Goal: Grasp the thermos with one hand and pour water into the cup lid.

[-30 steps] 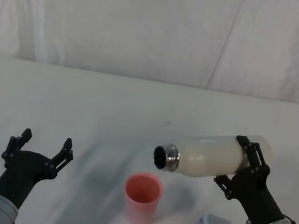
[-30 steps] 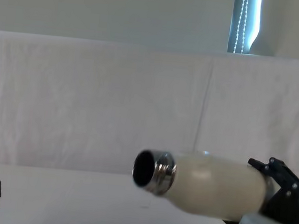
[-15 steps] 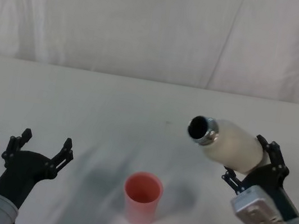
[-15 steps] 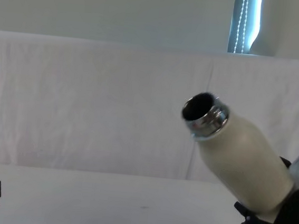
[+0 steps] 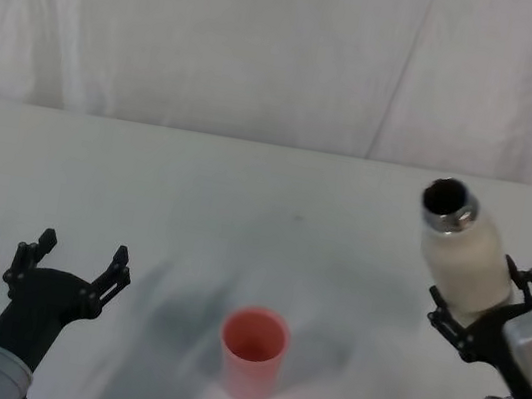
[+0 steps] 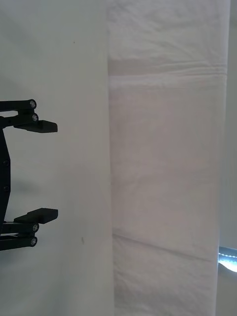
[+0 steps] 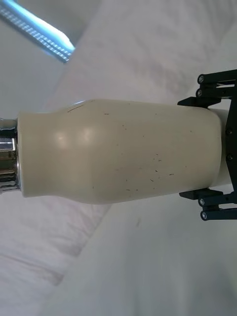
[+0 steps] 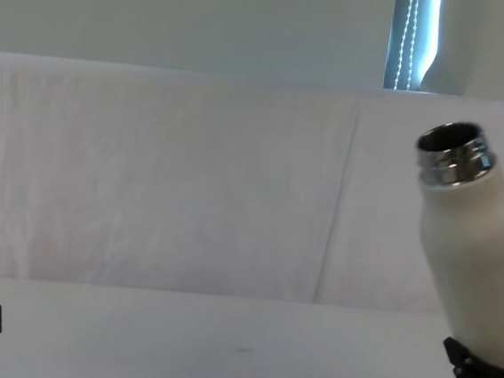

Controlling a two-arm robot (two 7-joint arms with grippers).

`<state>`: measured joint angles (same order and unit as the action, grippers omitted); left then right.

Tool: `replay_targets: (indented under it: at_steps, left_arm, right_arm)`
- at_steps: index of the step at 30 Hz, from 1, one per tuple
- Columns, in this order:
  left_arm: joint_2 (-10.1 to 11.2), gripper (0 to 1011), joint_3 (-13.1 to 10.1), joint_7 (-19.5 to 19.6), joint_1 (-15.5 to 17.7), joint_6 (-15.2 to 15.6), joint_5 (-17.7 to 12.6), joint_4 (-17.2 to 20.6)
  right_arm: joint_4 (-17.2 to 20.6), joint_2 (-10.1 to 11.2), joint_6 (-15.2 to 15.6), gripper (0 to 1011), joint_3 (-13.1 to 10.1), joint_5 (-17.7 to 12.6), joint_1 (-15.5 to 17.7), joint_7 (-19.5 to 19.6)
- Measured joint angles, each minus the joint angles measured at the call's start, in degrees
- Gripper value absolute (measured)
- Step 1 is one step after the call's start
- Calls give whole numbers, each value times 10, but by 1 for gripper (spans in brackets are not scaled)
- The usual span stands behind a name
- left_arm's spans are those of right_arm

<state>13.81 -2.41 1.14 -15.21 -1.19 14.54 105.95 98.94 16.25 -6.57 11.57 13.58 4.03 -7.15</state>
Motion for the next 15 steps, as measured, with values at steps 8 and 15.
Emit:
replay_targets:
  at_steps: [8, 15]
  left_arm:
    - [0, 1001, 0, 0, 0, 0, 0, 0]
    - [0, 1001, 0, 0, 0, 0, 0, 0]
  right_arm:
    - [2, -18, 7, 960, -35, -67, 14, -17]
    - [2, -33, 13, 960, -61, -130, 24, -32]
